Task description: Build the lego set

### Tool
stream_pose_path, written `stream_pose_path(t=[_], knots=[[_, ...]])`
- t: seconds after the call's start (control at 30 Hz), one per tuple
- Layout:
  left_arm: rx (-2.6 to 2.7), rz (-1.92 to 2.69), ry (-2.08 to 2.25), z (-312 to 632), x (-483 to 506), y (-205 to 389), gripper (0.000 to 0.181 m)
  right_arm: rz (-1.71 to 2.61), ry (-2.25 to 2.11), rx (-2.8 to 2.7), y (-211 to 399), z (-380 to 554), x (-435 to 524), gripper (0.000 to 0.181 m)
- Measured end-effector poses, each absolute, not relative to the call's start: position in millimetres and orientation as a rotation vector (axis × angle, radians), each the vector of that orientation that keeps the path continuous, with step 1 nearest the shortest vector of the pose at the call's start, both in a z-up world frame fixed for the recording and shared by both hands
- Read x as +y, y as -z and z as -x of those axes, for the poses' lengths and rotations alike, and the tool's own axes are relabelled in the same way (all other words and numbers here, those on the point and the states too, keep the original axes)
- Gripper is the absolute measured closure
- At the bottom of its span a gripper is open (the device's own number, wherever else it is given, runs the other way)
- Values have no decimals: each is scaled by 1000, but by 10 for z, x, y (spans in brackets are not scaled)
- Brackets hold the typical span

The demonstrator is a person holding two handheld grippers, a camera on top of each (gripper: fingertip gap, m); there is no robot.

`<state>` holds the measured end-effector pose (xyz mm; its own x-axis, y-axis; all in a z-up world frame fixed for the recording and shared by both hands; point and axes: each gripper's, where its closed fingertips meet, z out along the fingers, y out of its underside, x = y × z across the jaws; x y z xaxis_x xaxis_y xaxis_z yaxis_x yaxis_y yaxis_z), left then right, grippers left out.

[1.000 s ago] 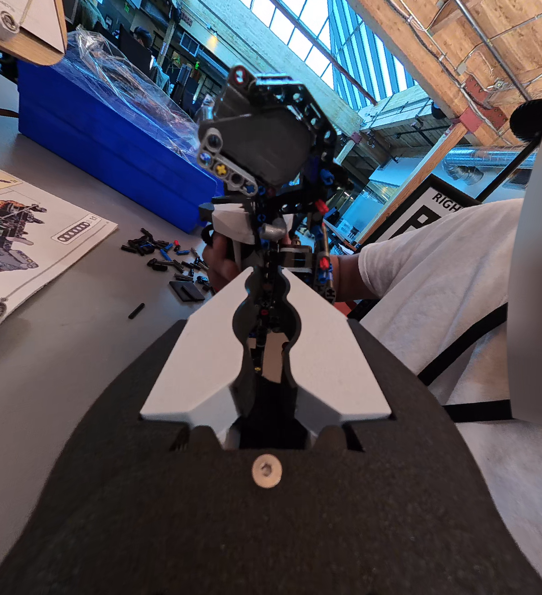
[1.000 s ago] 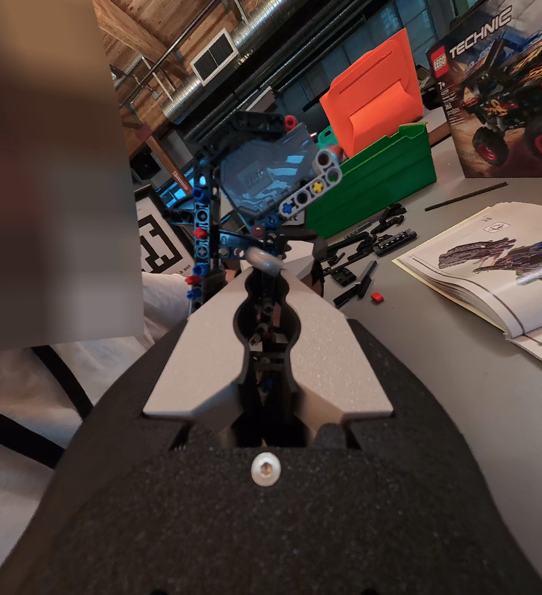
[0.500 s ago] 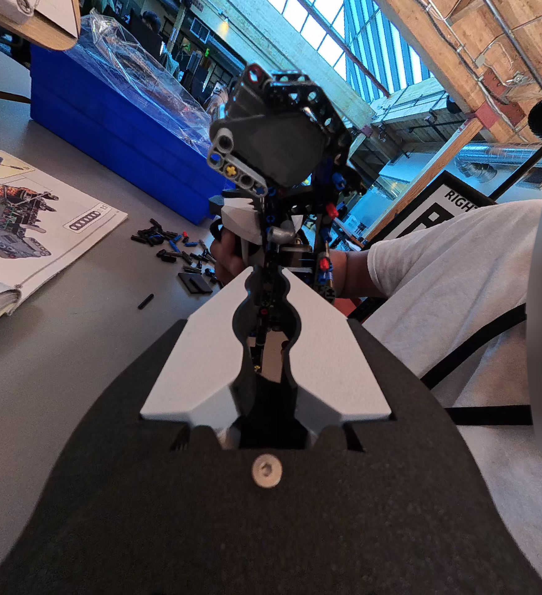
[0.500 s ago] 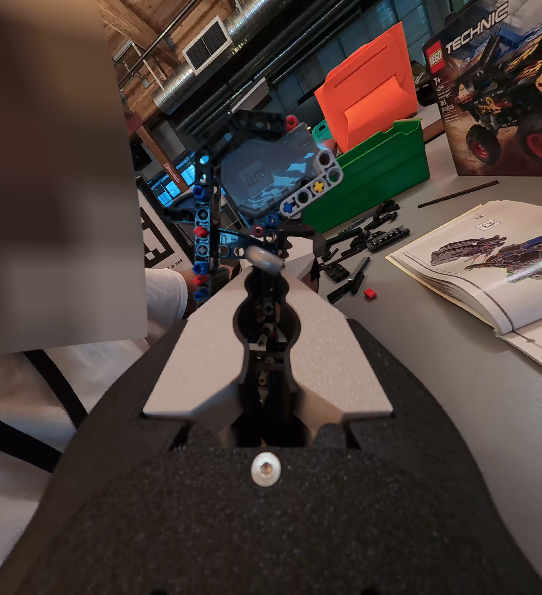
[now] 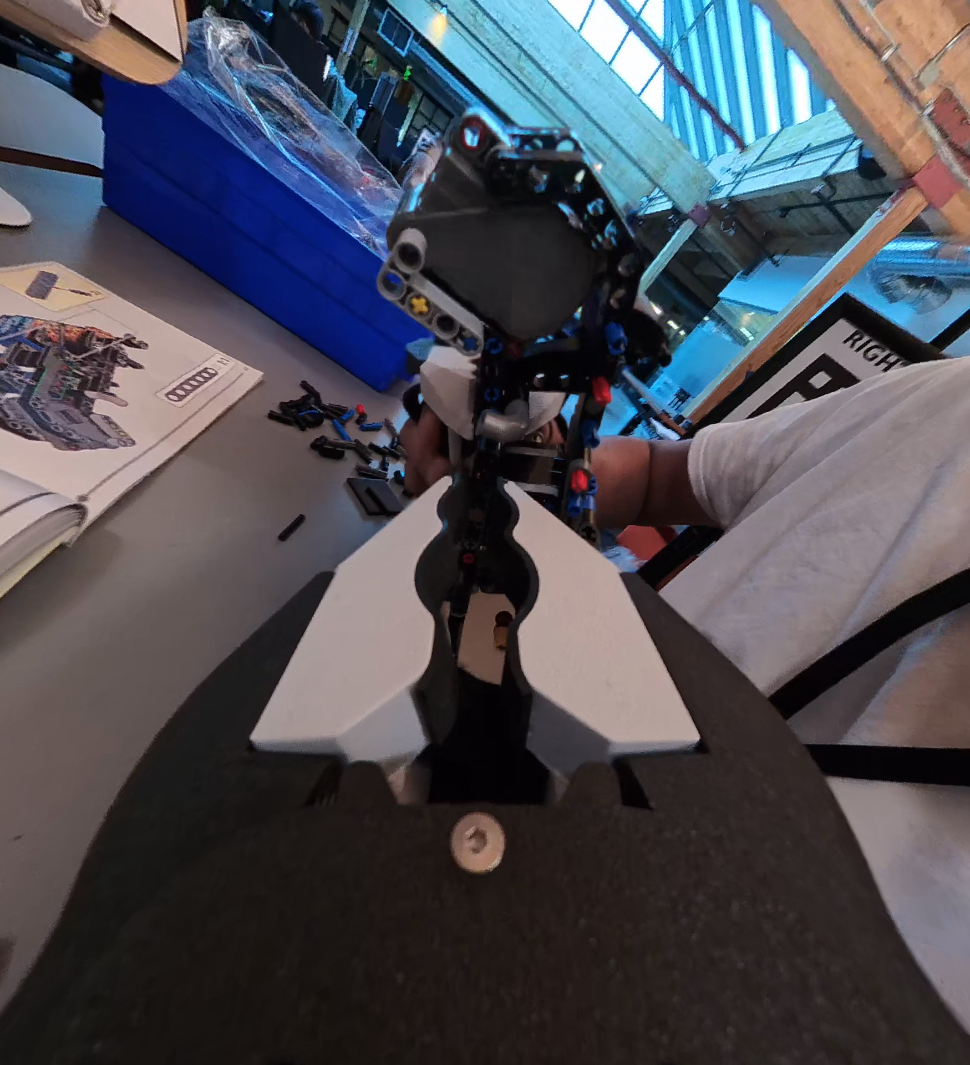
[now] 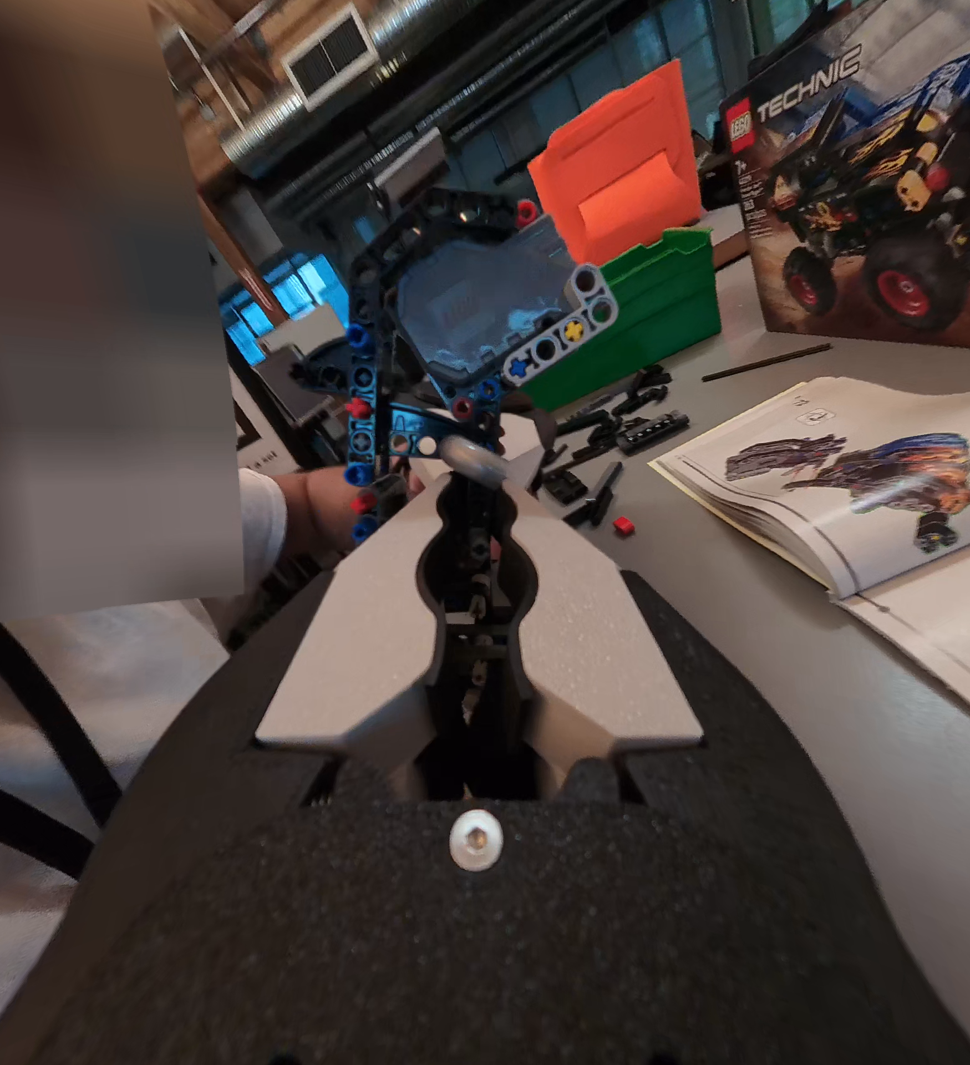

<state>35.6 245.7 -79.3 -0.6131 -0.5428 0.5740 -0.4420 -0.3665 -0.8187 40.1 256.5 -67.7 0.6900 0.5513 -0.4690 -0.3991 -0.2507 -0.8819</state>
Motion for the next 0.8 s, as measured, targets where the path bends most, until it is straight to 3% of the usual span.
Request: stream_pose_path(t=[0.3, 0.8], knots=[[1758, 1240, 2198, -284, 2381, 732, 176, 1534, -1039, -108, 604, -335, 2498, 174], [1867, 1221, 2078, -298, 2384, 874, 176, 1719, -910, -271, 832, -352, 2368, 174]])
